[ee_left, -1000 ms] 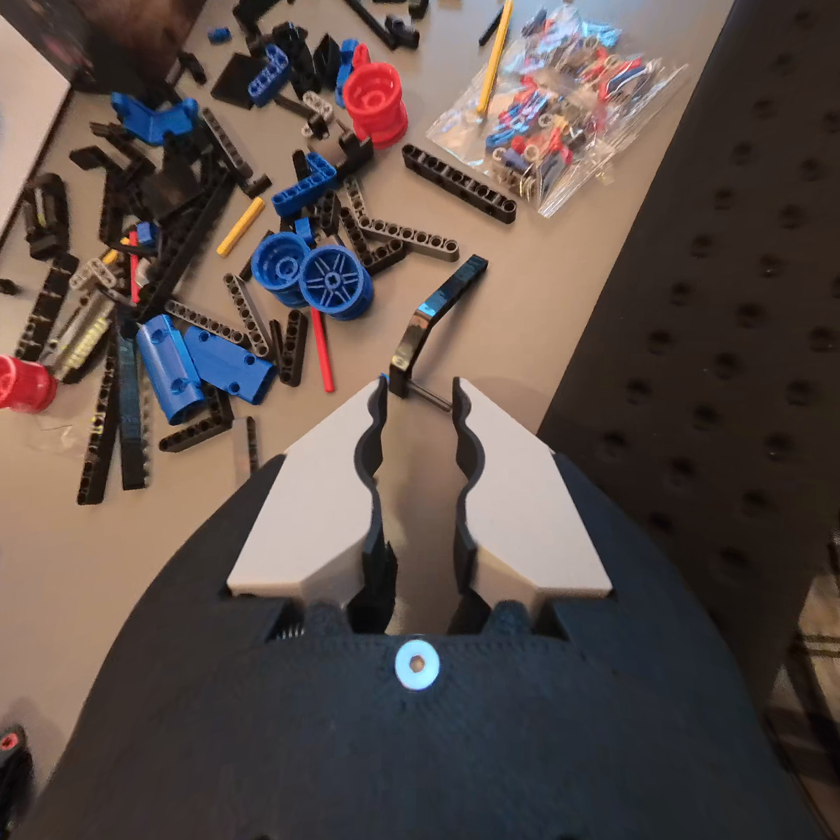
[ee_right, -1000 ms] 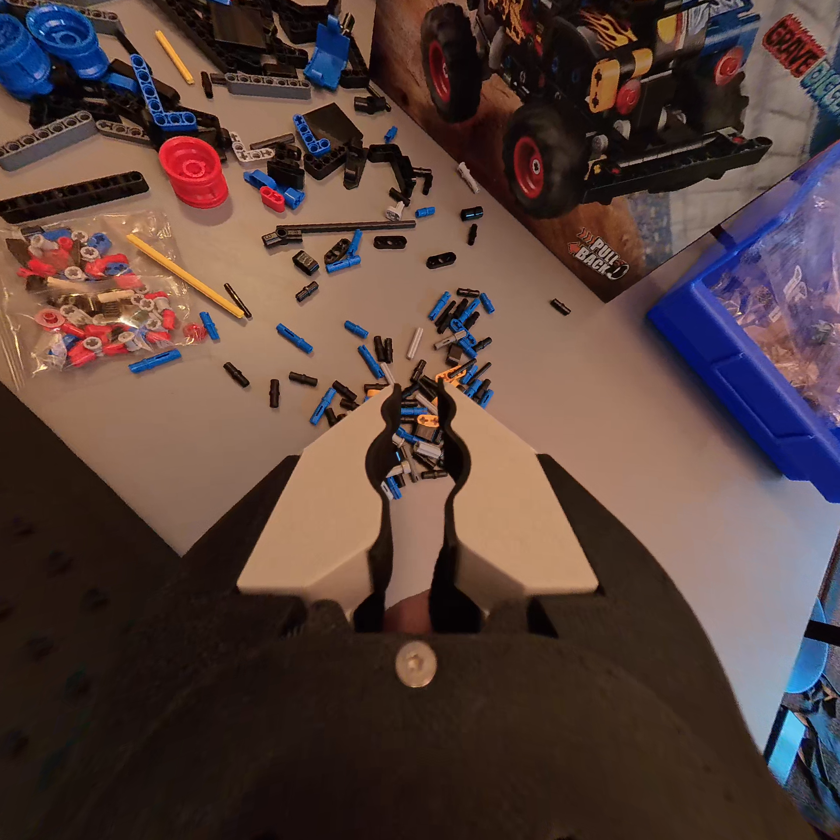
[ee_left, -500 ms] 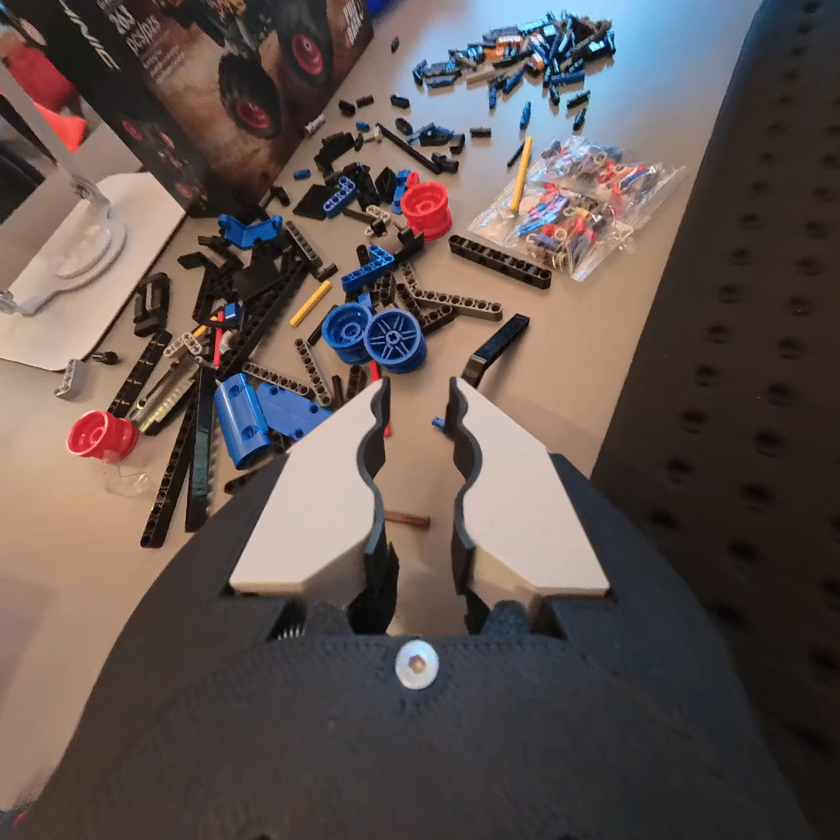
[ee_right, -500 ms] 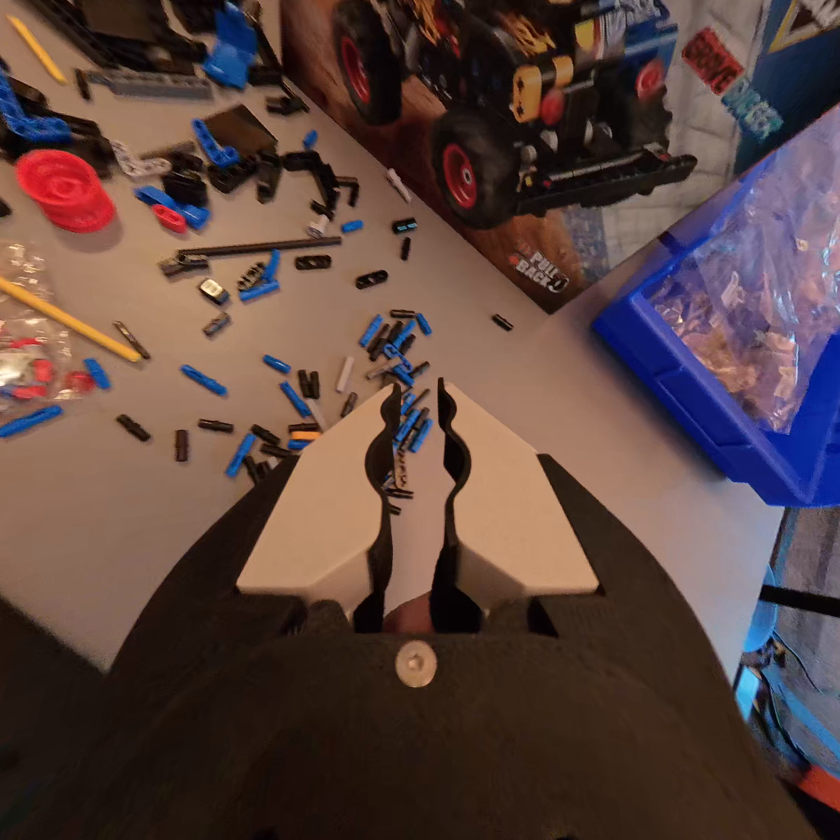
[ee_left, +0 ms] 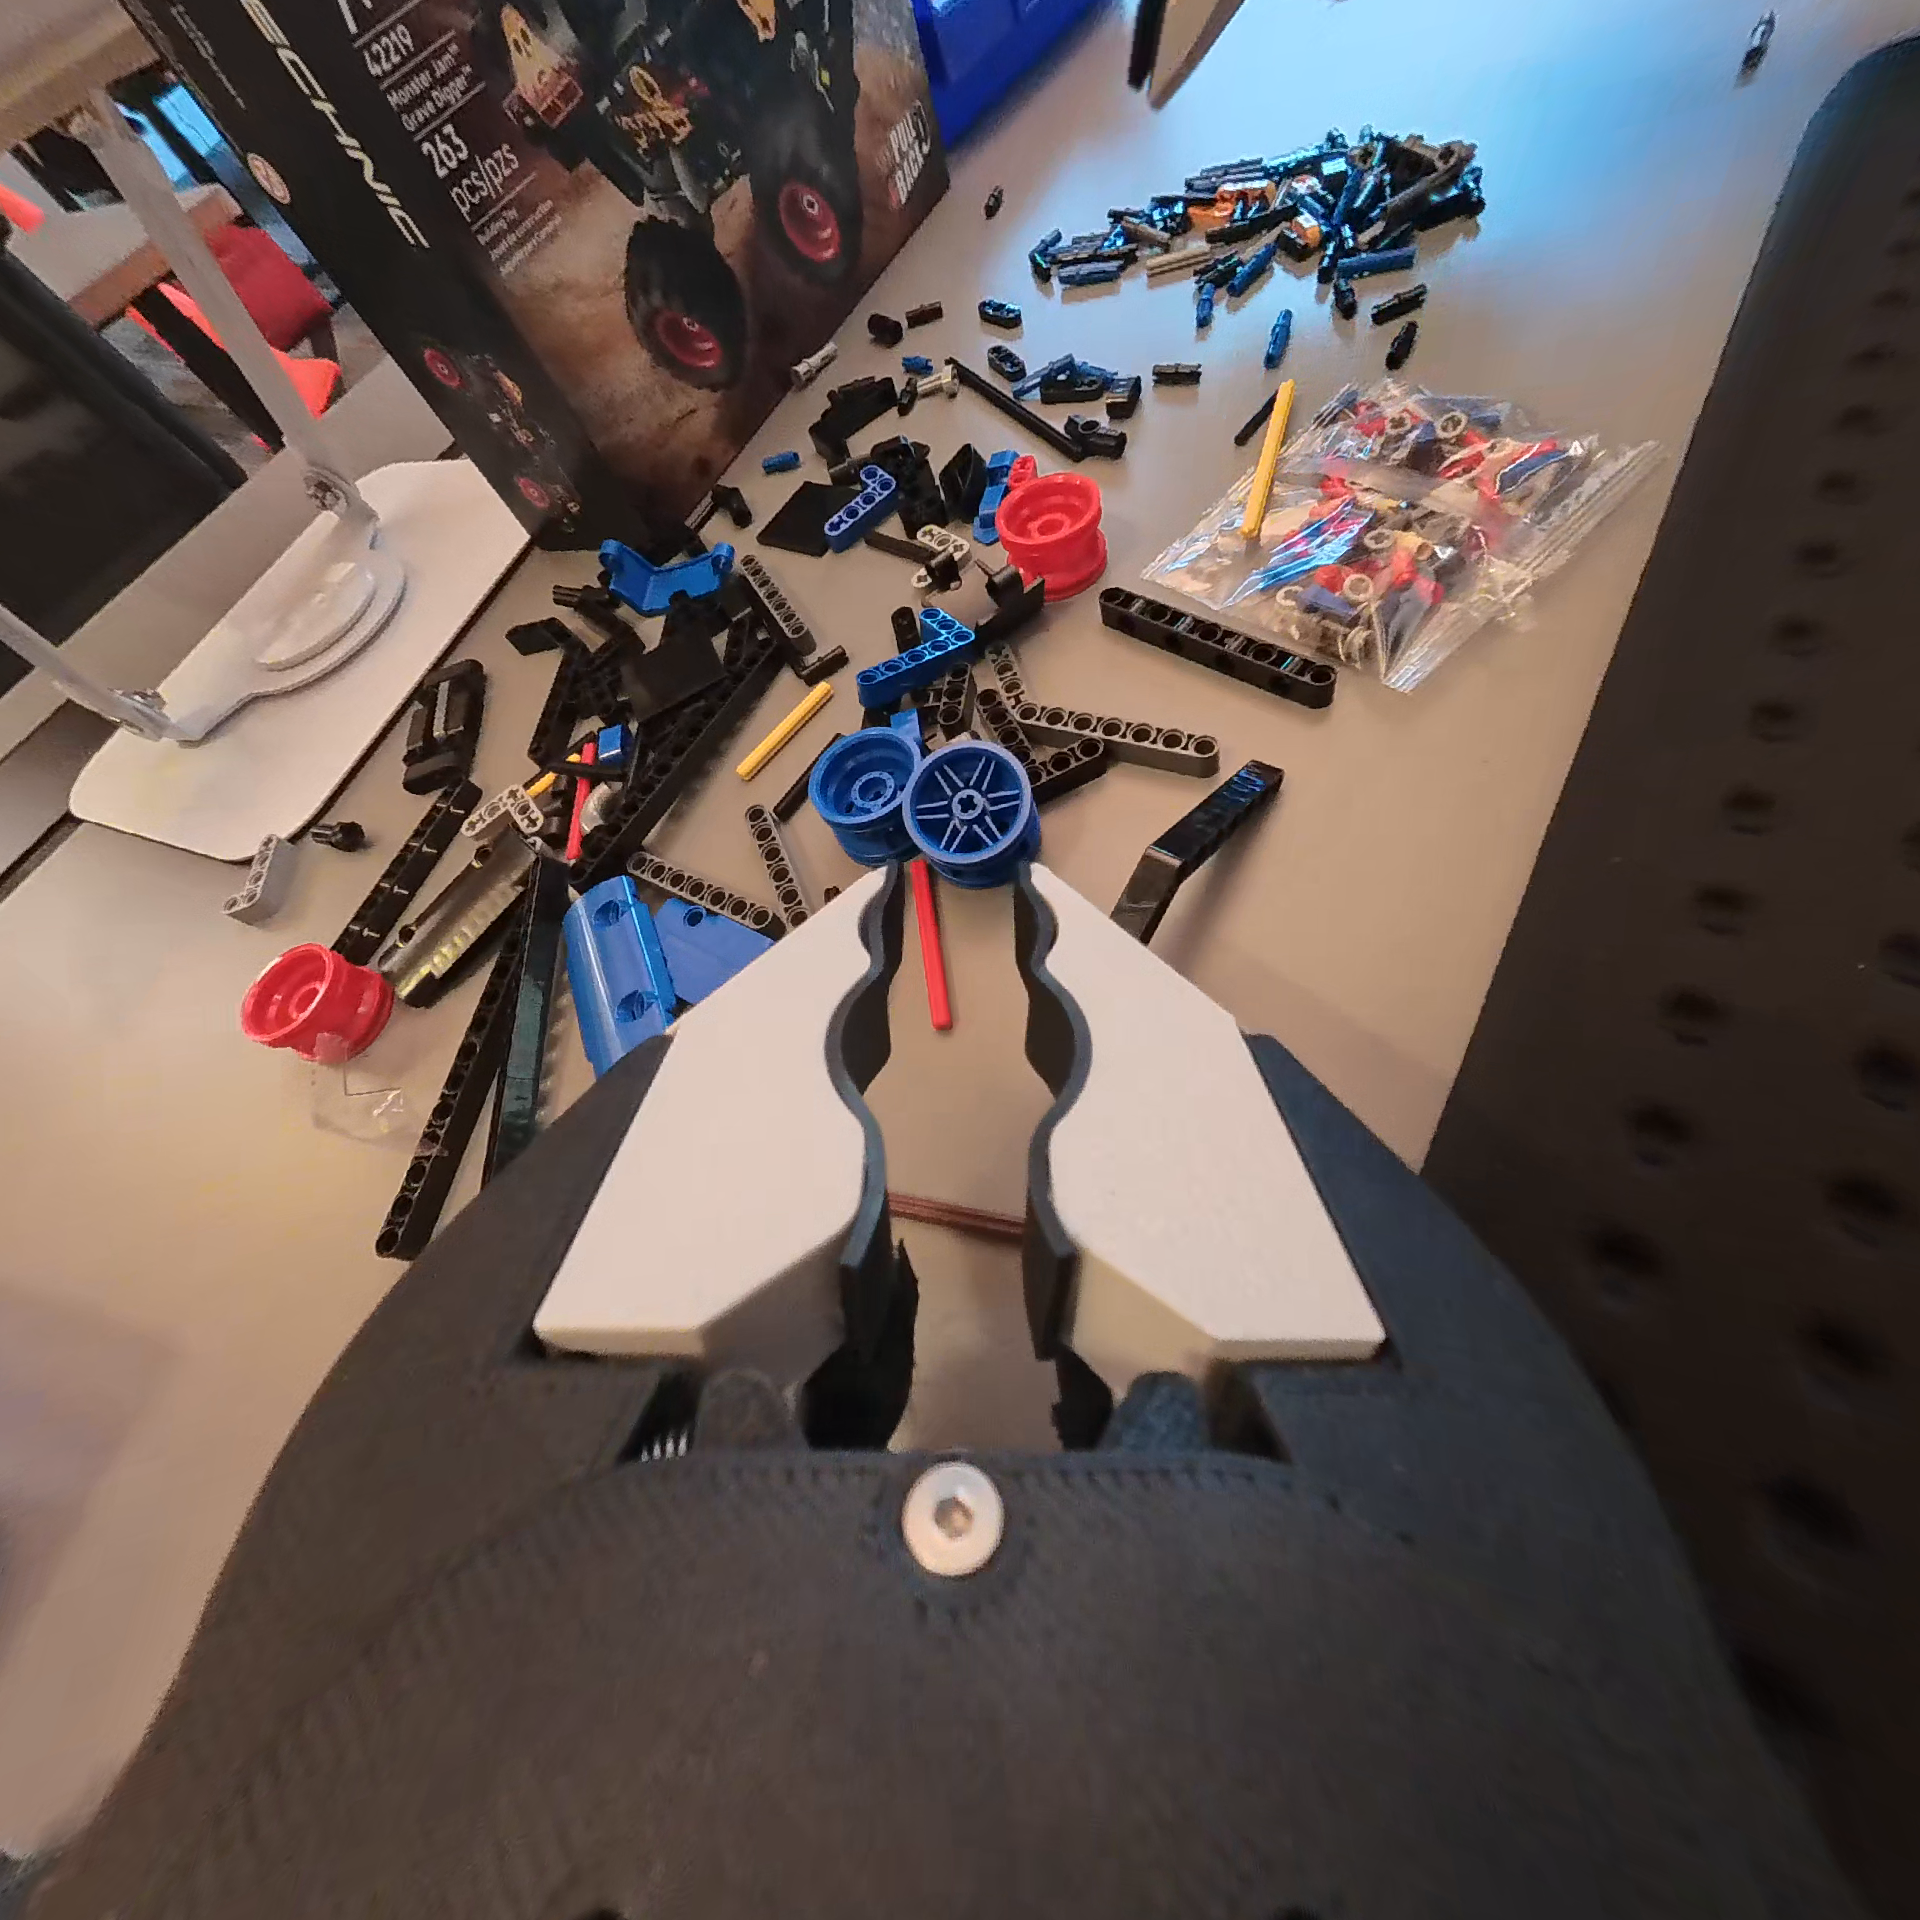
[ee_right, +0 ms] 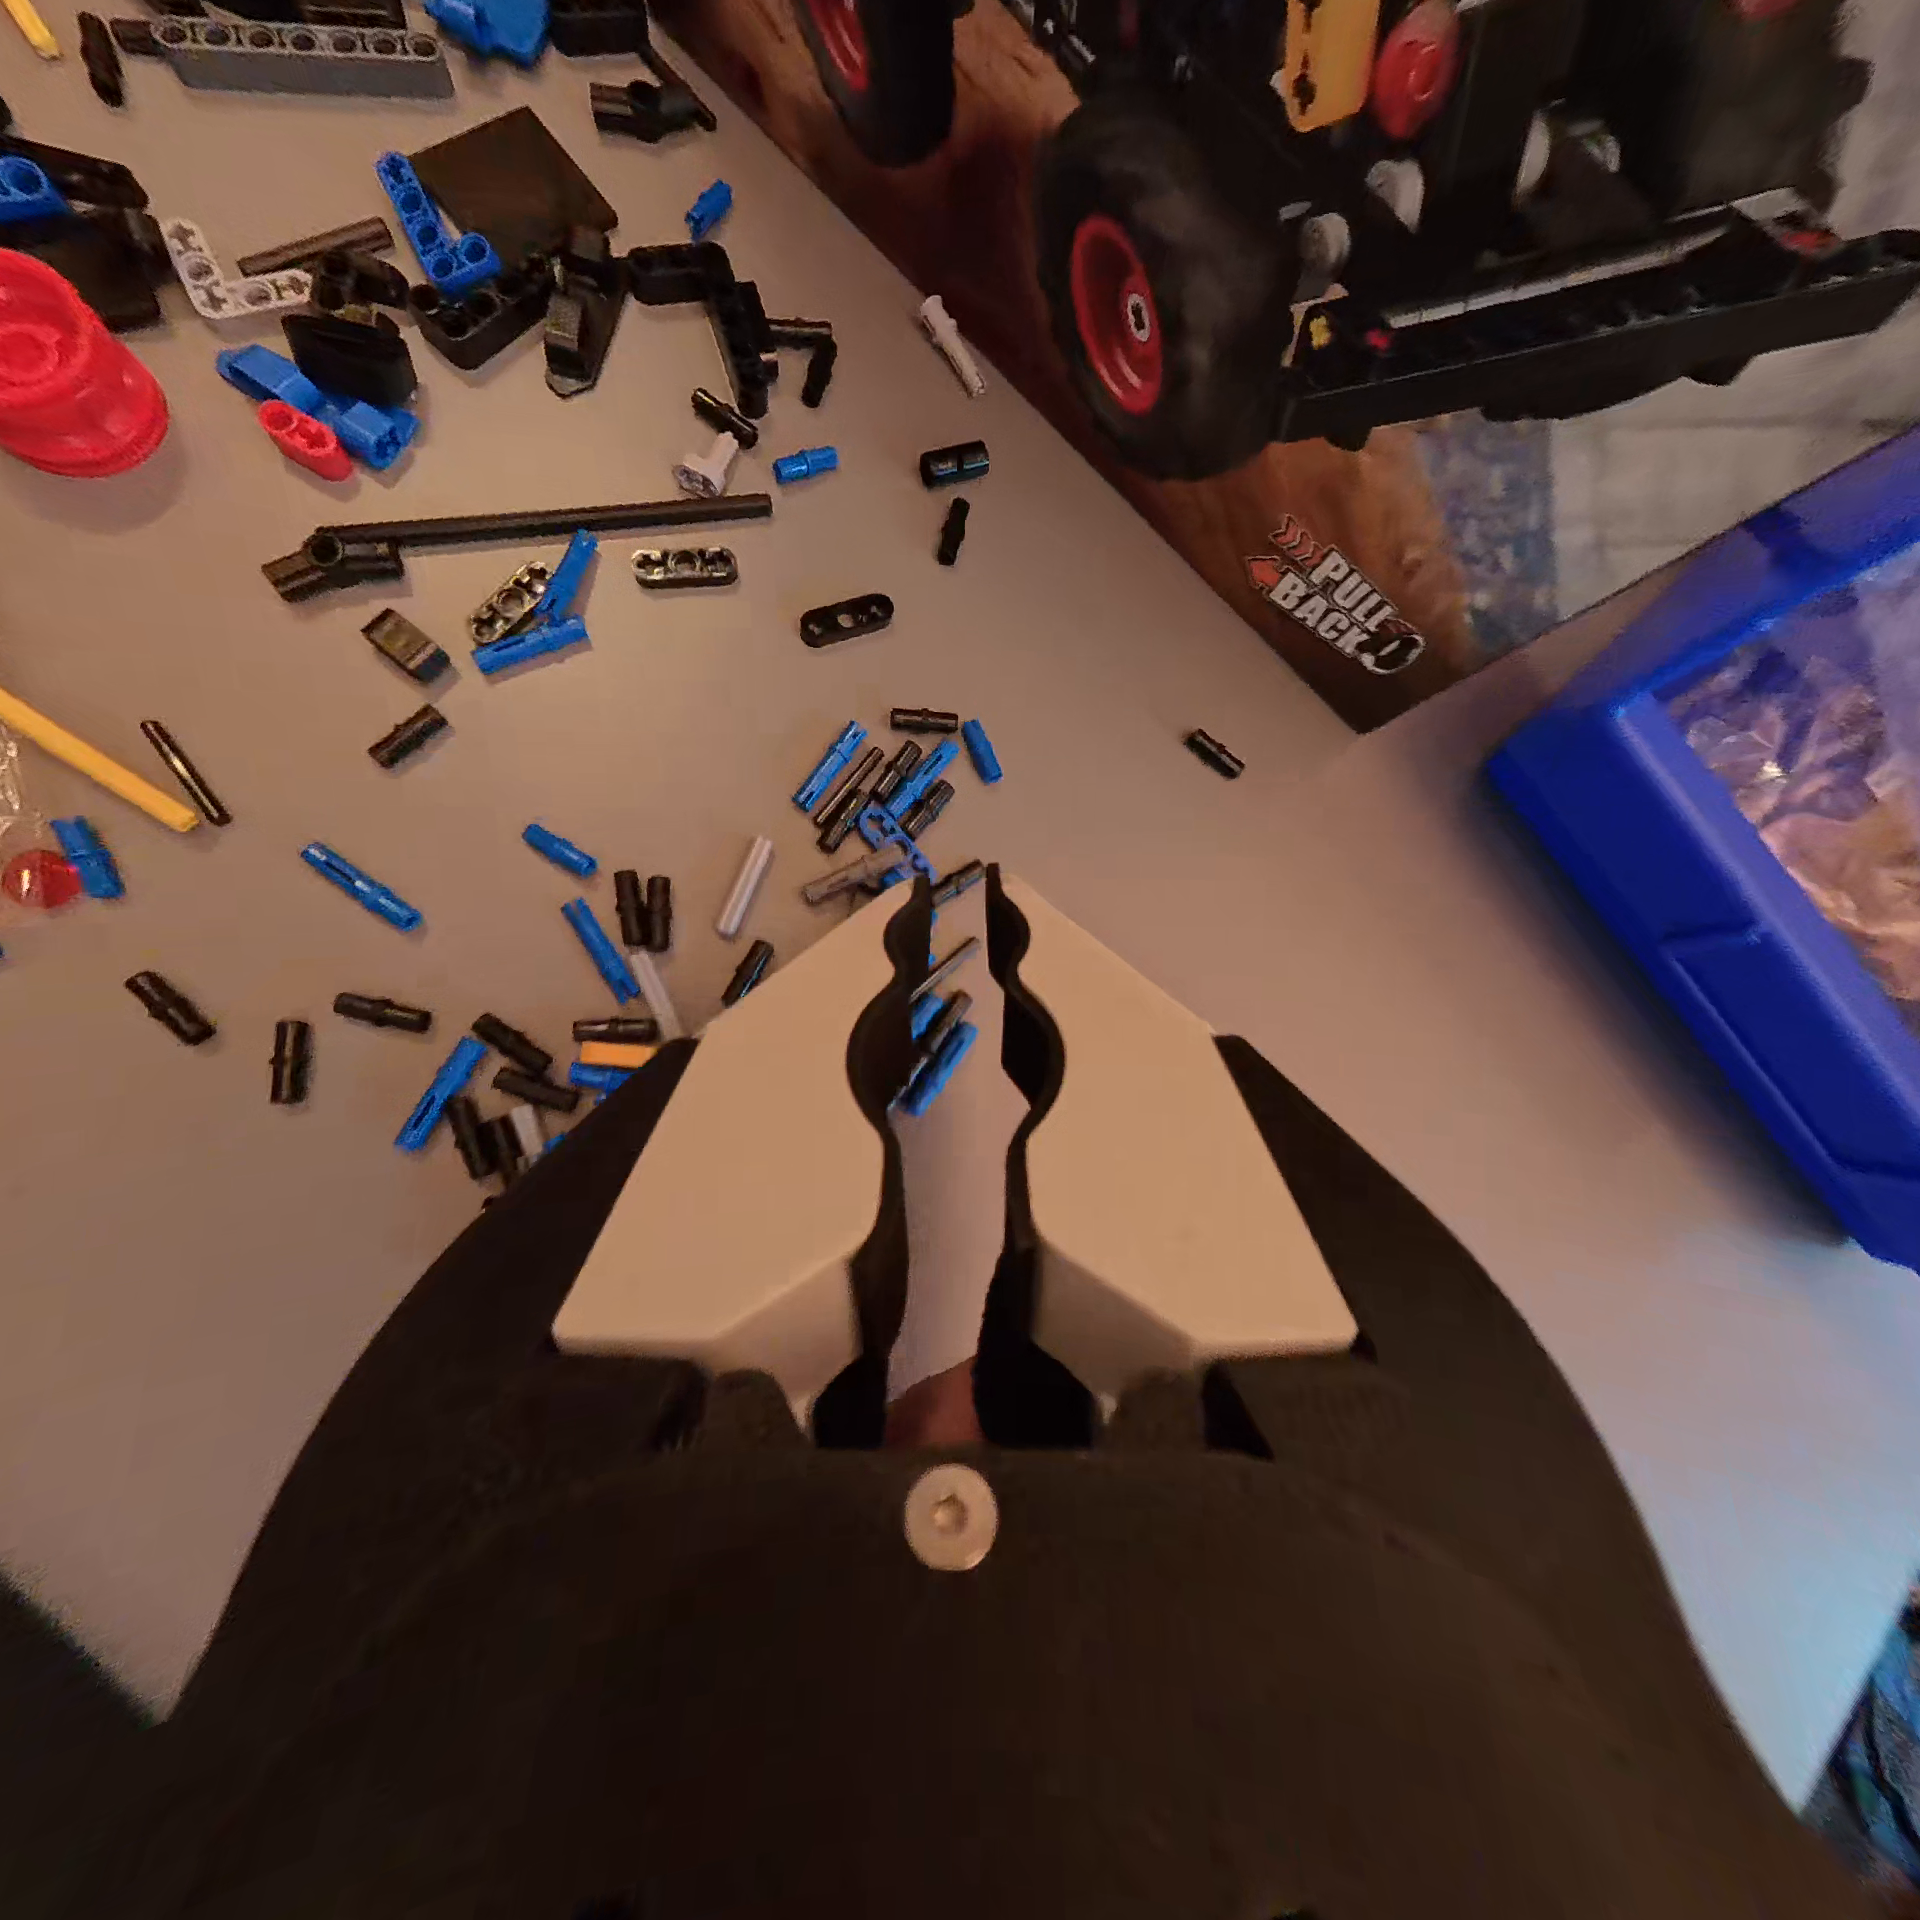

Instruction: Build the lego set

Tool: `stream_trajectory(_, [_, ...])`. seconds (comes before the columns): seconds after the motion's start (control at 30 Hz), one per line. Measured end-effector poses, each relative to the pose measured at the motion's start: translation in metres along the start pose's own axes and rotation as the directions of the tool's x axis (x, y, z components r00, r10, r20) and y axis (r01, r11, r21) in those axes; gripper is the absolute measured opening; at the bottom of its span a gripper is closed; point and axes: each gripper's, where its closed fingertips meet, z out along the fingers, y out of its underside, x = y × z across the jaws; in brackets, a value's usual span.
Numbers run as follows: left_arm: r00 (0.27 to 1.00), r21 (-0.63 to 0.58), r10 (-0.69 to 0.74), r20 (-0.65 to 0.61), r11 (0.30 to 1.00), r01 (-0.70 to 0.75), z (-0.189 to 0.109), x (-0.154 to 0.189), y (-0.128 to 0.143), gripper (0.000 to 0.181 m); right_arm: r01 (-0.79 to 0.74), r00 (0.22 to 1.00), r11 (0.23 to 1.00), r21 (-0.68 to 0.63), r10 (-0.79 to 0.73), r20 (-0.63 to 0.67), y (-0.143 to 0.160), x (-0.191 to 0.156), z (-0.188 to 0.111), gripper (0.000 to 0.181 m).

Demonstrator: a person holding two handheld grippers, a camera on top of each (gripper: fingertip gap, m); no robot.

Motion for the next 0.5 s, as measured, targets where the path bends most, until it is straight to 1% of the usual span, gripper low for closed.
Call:
stream_trajectory(0.2, [1.0,0.019,-0.027,0.002,0.999,0.027,-0.001,-0.003,-0.002,0.018,0.01,0.998,0.999,-0.043,-0.007,0.065,0.003,0.006,0.017,0.008])
stream_trajectory(0.4, [1.0,0.02,-0.031,0.001,0.999,0.031,0.0,-0.004,-0.001,0.018,0.034,0.997,0.998,-0.05,-0.03,0.078,0.0,0.001,0.025,0.008])
stream_trajectory(0.5, [0.999,0.02,-0.032,0.002,0.999,0.032,0.001,-0.004,-0.001,0.018,0.033,0.998,0.999,-0.036,-0.031,0.06,-0.004,0.003,0.025,0.008])
